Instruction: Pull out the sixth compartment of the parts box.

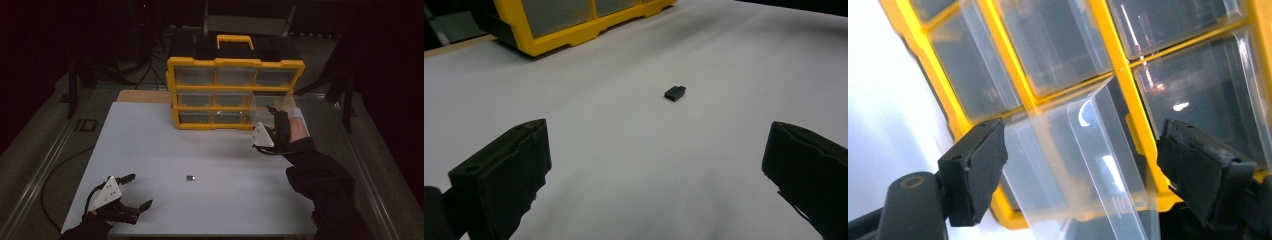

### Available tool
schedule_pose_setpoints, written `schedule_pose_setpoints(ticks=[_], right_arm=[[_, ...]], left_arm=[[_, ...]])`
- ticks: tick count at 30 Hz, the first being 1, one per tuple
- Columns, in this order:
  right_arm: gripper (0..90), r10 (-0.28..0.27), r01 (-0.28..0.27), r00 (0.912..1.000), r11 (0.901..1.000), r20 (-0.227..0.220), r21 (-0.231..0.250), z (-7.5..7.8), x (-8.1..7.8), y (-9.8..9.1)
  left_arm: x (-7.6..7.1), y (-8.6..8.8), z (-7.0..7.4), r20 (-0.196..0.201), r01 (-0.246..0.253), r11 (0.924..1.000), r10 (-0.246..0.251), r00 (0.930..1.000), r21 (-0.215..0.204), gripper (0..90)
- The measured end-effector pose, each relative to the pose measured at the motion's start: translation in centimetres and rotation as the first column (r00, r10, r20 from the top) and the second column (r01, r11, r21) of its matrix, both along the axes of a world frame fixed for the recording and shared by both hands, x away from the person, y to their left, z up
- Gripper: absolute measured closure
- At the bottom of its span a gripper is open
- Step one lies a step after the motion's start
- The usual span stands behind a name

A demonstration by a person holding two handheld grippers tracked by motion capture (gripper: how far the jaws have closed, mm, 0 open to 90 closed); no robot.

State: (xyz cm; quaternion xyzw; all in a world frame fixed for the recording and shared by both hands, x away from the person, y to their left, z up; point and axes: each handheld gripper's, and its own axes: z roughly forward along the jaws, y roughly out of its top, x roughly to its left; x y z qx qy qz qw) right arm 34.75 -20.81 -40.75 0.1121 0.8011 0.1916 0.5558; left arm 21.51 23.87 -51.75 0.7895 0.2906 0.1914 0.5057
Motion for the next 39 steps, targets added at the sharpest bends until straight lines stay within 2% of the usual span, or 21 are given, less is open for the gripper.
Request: schedule_pose_setpoints(ticks=[3, 5, 7, 9, 11, 14, 16, 17, 18, 19, 20, 22, 23, 24, 25, 31, 32, 33, 35, 36, 39], right_arm=[[14.1, -0.014, 0.019, 0.9989, 0.9952, -0.044, 0.096, 0.6, 0.0, -0.2], [13.5, -0.014, 0.025, 0.9974, 0.9863, -0.070, 0.163, 0.8, 0.0, -0.3], [12.3, -0.013, 0.031, 0.9966, 0.9731, -0.081, 0.228, 1.0, -0.1, -0.5], [11.6, -0.001, 0.034, 0.9941, 0.9518, -0.108, 0.305, 1.2, -0.1, -0.8], [9.9, 0.009, 0.041, 0.9909, 0.9316, -0.135, 0.361, 1.3, -0.2, -1.0], [9.9, 0.042, 0.046, 0.9836, 0.8798, -0.175, 0.473, 1.4, -0.4, -1.5], [9.5, 0.067, 0.048, 0.9779, 0.8506, -0.198, 0.524, 1.4, -0.6, -1.9], [9.5, 0.067, 0.048, 0.9779, 0.8506, -0.198, 0.524, 1.4, -0.6, -1.9], [9.5, 0.080, 0.047, 0.9751, 0.8371, -0.207, 0.545, 1.4, -0.7, -2.1], [8.5, 0.112, 0.042, 0.9679, 0.8101, -0.225, 0.585, 1.3, -0.9, -2.5], [8.5, 0.119, 0.042, 0.9668, 0.7988, -0.226, 0.600, 1.3, -1.1, -2.7], [8.5, 0.138, 0.035, 0.9634, 0.7845, -0.230, 0.619, 1.1, -1.4, -3.0], [8.5, 0.138, 0.035, 0.9634, 0.7845, -0.230, 0.619, 1.1, -1.4, -3.0], [8.5, 0.143, 0.033, 0.9634, 0.7761, -0.227, 0.630, 1.1, -1.6, -3.1], [8.4, 0.164, 0.022, 0.9609, 0.7586, -0.223, 0.651, 0.9, -2.1, -3.3], [8.5, 0.188, 0.016, 0.9568, 0.7268, -0.221, 0.687, 0.3, -3.3, -3.7], [8.4, 0.190, 0.019, 0.9555, 0.7240, -0.226, 0.690, 0.2, -3.5, -3.8], [8.5, 0.186, 0.018, 0.9573, 0.7264, -0.221, 0.687, 0.0, -3.6, -3.8], [8.5, 0.187, 0.022, 0.9572, 0.7125, -0.220, 0.701, -0.3, -4.0, -4.0], [8.5, 0.184, 0.025, 0.9581, 0.7095, -0.219, 0.704, -0.4, -4.1, -4.1], [8.5, 0.175, 0.031, 0.9597, 0.7130, -0.220, 0.700, -0.9, -4.6, -4.2]], left_arm=[[0.0, 0.0, 0.0, -0.002, 0.000, 1.0000, 0.000, 1.0000, -0.001, 0.0], [0.0, 0.0, 0.0, -0.002, 0.001, 1.0000, -0.001, 1.0000, -0.002, 0.0], [0.0, 0.0, 0.0, -0.002, 0.001, 1.0000, -0.001, 1.0000, -0.002, 0.0], [0.0, 0.0, 0.0, -0.002, 0.001, 1.0000, -0.001, 1.0000, -0.003, 0.0], [0.0, 0.0, 0.0, -0.001, 0.002, 1.0000, -0.002, 1.0000, -0.003, 0.0], [0.0, 0.1, 0.0, -0.001, 0.002, 1.0000, -0.002, 1.0000, -0.005, 0.0], [0.0, 0.1, 0.0, -0.001, 0.002, 1.0000, -0.002, 1.0000, -0.005, 0.0], [0.0, 0.1, 0.0, -0.001, 0.002, 1.0000, -0.002, 1.0000, -0.005, 0.0], [0.0, 0.1, 0.0, -0.001, 0.002, 1.0000, -0.002, 1.0000, -0.005, 0.0], [0.0, 0.0, 0.0, -0.002, 0.002, 1.0000, -0.002, 1.0000, -0.004, 0.0], [0.0, 0.0, 0.0, -0.003, 0.002, 1.0000, -0.002, 1.0000, -0.004, 0.0], [0.0, 0.0, 0.0, -0.003, 0.002, 1.0000, -0.002, 1.0000, -0.004, 0.0], [0.0, 0.0, 0.0, -0.003, 0.002, 1.0000, -0.002, 1.0000, -0.004, 0.0], [0.0, 0.0, 0.0, -0.003, 0.002, 1.0000, -0.002, 1.0000, -0.004, 0.0], [0.0, 0.0, 0.0, -0.002, 0.002, 1.0000, -0.002, 1.0000, -0.004, 0.0], [0.0, 0.0, 0.0, 0.000, 0.002, 1.0000, -0.002, 1.0000, -0.003, 0.0], [0.0, 0.0, 0.0, -0.001, 0.001, 1.0000, -0.001, 1.0000, -0.004, 0.0], [0.0, 0.0, 0.0, -0.002, 0.001, 1.0000, -0.001, 1.0000, -0.005, 0.0], [0.0, 0.0, 0.0, -0.002, 0.000, 1.0000, 0.000, 1.0000, -0.008, 0.0], [0.0, 0.0, 0.0, -0.002, 0.001, 1.0000, -0.001, 1.0000, -0.007, 0.0], [0.0, 0.0, 0.0, -0.002, 0.002, 1.0000, -0.002, 1.0000, -0.003, 0.0]])
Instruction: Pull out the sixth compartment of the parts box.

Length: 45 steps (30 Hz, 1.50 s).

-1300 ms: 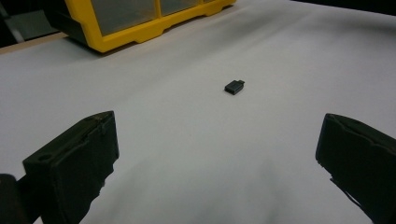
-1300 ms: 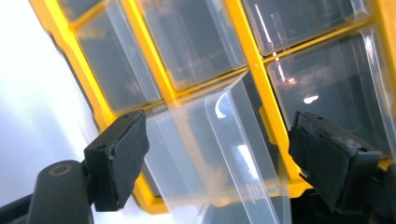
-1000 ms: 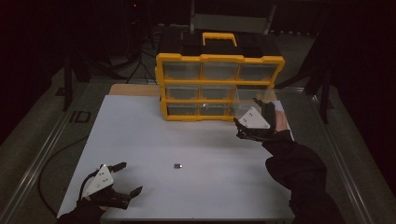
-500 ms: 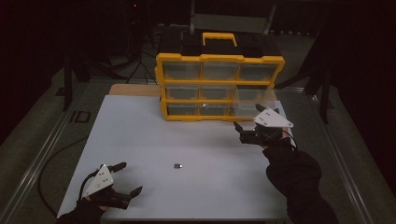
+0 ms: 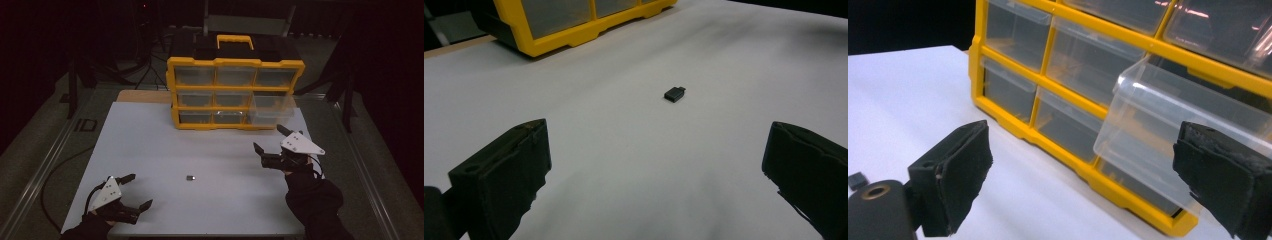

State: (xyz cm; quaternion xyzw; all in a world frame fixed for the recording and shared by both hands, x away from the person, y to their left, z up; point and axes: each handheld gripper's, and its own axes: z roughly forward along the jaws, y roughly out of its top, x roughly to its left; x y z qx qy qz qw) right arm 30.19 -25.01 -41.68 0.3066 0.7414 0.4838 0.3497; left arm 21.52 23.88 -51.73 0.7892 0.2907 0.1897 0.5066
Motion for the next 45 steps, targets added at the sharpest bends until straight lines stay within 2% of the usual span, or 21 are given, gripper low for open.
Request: schedule_pose_setpoints(ticks=[4, 11, 17, 25, 33, 37, 40, 45], right_arm=[[8.5, 0.006, -0.006, 0.9999, 0.9998, -0.014, -0.020, -0.9, -0.5, 0.0], [8.5, 0.035, -0.035, 0.9986, 0.9994, -0.039, 0.006, -2.2, -1.7, -0.4], [8.5, 0.040, -0.040, 0.9973, 0.9992, -0.062, -0.005, -4.1, -2.7, -0.7], [8.5, 0.018, -0.019, 0.9951, 0.9997, -0.097, -0.016, -6.5, -3.7, -1.2], [8.5, 0.004, -0.005, 0.9931, 0.9999, -0.117, -0.010, -7.8, -4.7, -1.5], [8.5, 0.014, -0.015, 0.9907, 0.9999, -0.135, -0.003, -8.4, -5.0, -1.6], [8.5, 0.007, -0.009, 0.9915, 0.9998, -0.130, -0.019, -8.8, -5.2, -1.6], [8.5, -0.009, 0.008, 0.9917, 0.9999, -0.128, -0.009, -9.1, -5.6, -1.8]], left_arm=[[0.0, 0.0, 0.0, 0.002, -0.001, 1.0000, 0.001, 1.0000, -0.003, 0.0], [0.0, 0.0, 0.0, 0.001, 0.000, 1.0000, 0.000, 1.0000, -0.001, 0.0], [0.0, 0.0, 0.0, 0.000, 0.000, 1.0000, 0.000, 1.0000, 0.001, 0.0], [0.0, 0.0, 0.0, 0.001, -0.001, 1.0000, 0.001, 1.0000, 0.001, 0.0], [0.0, 0.0, 0.0, 0.001, 0.001, 1.0000, -0.001, 1.0000, 0.001, 0.0], [0.0, 0.0, 0.0, 0.001, 0.001, 1.0000, -0.001, 1.0000, 0.001, 0.0], [0.0, 0.0, 0.0, 0.001, 0.000, 1.0000, 0.000, 1.0000, 0.000, 0.0], [0.0, 0.0, 0.0, 0.002, -0.002, 1.0000, 0.002, 1.0000, -0.002, 0.0]])
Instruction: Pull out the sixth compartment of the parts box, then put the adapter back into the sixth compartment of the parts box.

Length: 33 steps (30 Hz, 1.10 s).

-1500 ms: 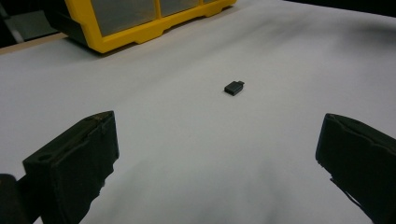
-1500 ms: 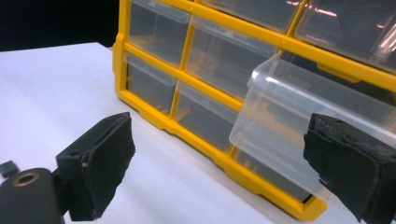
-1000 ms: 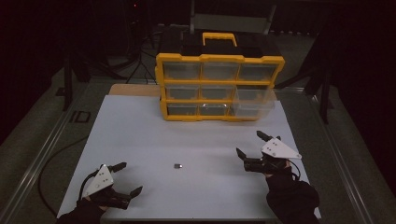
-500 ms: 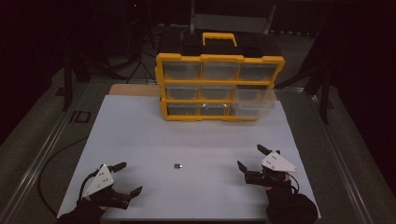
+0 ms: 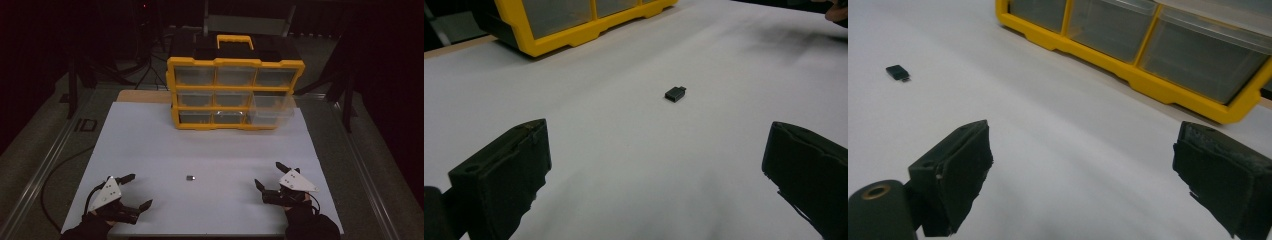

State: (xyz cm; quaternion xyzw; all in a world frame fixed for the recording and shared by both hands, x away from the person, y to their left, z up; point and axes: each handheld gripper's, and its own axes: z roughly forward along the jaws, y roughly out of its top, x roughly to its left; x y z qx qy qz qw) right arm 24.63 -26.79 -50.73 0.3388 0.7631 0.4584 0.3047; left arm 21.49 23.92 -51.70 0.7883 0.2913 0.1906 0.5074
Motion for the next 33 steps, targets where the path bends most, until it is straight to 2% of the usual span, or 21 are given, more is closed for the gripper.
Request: schedule_pose_setpoints(ticks=[2, 8, 13, 19, 33], right_arm=[[8.5, 0.011, -0.011, 0.9998, 0.9999, -0.016, 0.005, 0.0, -0.1, -0.2], [8.6, -0.014, 0.014, 0.9995, 0.9999, -0.028, 0.002, -0.4, -0.7, -0.4], [8.6, -0.011, 0.012, 0.9992, 0.9999, -0.038, 0.008, -0.7, -1.4, -0.5], [8.6, -0.017, 0.017, 0.9994, 0.9998, -0.029, -0.006, -0.7, -1.2, -0.5], [8.6, -0.008, 0.008, 0.9998, 1.0000, -0.018, 0.004, -0.6, -1.2, -0.3]], left_arm=[[0.0, 0.0, 0.0, -0.001, 0.001, 1.0000, -0.001, 1.0000, 0.002, 0.0], [0.0, 0.0, 0.0, -0.001, 0.001, 1.0000, -0.001, 1.0000, -0.001, 0.0], [0.0, 0.0, 0.0, -0.002, 0.001, 1.0000, -0.001, 1.0000, 0.001, 0.0], [0.0, 0.0, 0.0, -0.003, 0.000, 1.0000, 0.000, 1.0000, 0.004, 0.0], [0.0, 0.0, -0.1, -0.005, -0.001, 1.0000, 0.001, 1.0000, 0.004, 0.0]])
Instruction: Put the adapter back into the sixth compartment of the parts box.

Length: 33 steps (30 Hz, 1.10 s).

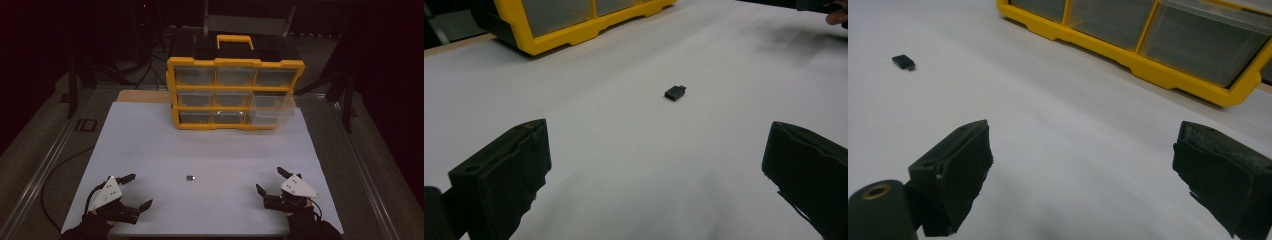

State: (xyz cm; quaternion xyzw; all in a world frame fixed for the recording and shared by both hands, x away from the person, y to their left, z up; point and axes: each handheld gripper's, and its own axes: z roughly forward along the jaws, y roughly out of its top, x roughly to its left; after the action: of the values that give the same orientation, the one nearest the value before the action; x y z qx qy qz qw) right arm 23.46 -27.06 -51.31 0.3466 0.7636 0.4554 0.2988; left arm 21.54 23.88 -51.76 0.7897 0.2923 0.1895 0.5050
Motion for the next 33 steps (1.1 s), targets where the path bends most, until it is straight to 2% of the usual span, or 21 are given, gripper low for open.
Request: schedule_pose_setpoints(ticks=[9, 20, 27, 32, 33], right_arm=[[8.6, 0.015, -0.015, 0.9999, 0.9998, 0.005, -0.012, 0.0, -0.1, 0.4], [9.5, 0.022, -0.022, 0.9998, 0.9998, -0.001, -0.002, 0.0, -0.2, 0.4], [9.4, 0.019, -0.019, 0.9998, 0.9998, 0.009, 0.004, 0.2, -0.2, 0.5], [9.4, 0.015, -0.015, 0.9998, 0.9999, 0.016, 0.008, 0.3, -0.3, 0.4], [9.4, 0.015, -0.016, 0.9998, 0.9998, 0.015, 0.011, 0.3, -0.3, 0.4]], left_arm=[[0.1, 0.0, 0.0, 0.001, -0.002, 1.0000, 0.002, 1.0000, 0.001, 0.0], [0.1, 0.2, 0.5, 0.005, -0.020, 0.9997, 0.020, 0.9998, -0.011, 0.0], [0.2, 0.6, 1.8, 0.009, -0.035, 0.9977, 0.036, 0.9993, -0.058, 0.0], [0.3, 0.7, 2.9, 0.012, -0.030, 0.9979, 0.031, 0.9994, -0.058, 0.0], [0.4, 0.8, 3.4, 0.016, -0.027, 0.9983, 0.027, 0.9995, -0.051, 0.0]])
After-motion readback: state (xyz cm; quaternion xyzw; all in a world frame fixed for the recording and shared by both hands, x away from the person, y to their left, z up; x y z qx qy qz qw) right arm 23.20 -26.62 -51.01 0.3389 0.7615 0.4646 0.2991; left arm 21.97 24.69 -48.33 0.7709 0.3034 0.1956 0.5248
